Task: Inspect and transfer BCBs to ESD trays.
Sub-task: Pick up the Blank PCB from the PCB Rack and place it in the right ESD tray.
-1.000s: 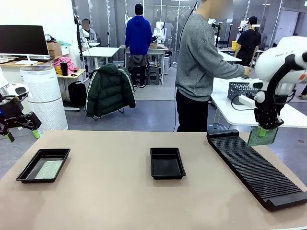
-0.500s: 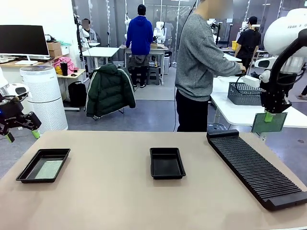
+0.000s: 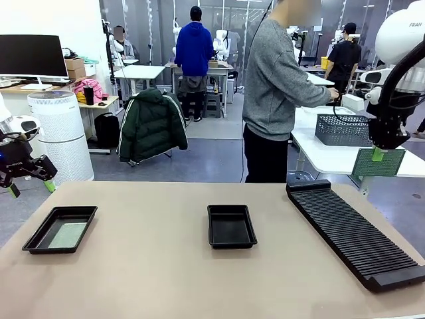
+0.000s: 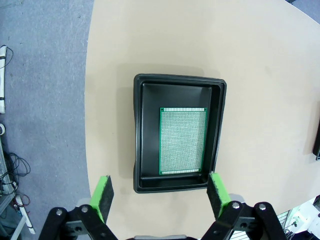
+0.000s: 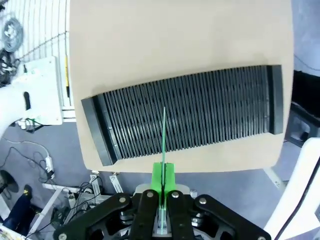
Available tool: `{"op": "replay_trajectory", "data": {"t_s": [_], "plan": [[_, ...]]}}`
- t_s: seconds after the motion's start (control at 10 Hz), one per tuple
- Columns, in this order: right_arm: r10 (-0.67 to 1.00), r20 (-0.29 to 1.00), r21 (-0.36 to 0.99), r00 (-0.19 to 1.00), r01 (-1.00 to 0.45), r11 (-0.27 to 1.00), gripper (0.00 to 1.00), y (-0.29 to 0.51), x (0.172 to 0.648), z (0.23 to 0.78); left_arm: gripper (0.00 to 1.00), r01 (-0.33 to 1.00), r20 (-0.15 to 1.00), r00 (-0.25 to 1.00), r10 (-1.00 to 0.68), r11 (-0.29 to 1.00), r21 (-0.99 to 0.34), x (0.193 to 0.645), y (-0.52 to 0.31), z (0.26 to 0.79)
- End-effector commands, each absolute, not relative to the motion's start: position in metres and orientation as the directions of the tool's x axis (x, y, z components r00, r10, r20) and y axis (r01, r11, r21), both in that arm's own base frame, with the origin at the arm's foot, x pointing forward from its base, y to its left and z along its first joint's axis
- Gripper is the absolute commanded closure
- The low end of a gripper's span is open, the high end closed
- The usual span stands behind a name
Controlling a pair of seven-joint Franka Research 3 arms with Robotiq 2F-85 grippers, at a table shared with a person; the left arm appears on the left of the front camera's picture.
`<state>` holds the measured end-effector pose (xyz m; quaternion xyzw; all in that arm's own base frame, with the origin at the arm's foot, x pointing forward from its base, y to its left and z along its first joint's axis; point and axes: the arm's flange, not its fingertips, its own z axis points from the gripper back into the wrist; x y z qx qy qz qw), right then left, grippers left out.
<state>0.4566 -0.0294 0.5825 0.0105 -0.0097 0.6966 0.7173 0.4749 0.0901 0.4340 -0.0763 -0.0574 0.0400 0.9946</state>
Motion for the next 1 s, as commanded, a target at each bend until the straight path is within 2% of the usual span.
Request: {"op": "replay_trajectory", "data": {"t_s": [0.0,0.9], "plan": [[1.0,0.022,0.012,0.009,-1.0,0.009,0.98,-0.024,0.4593,0.5777,0.0,-0.051,0.125,0.99,0.072,0.985,-0.164,0.4741,0.0917,0.4309],[0.999,0.03,0.01,0.015,-1.0,0.015,0.98,-0.0235,0.4584,0.5786,0.0,-0.051,0.125,0.99,0.072,0.985,-0.164,0.4741,0.0917,0.4309]]}}
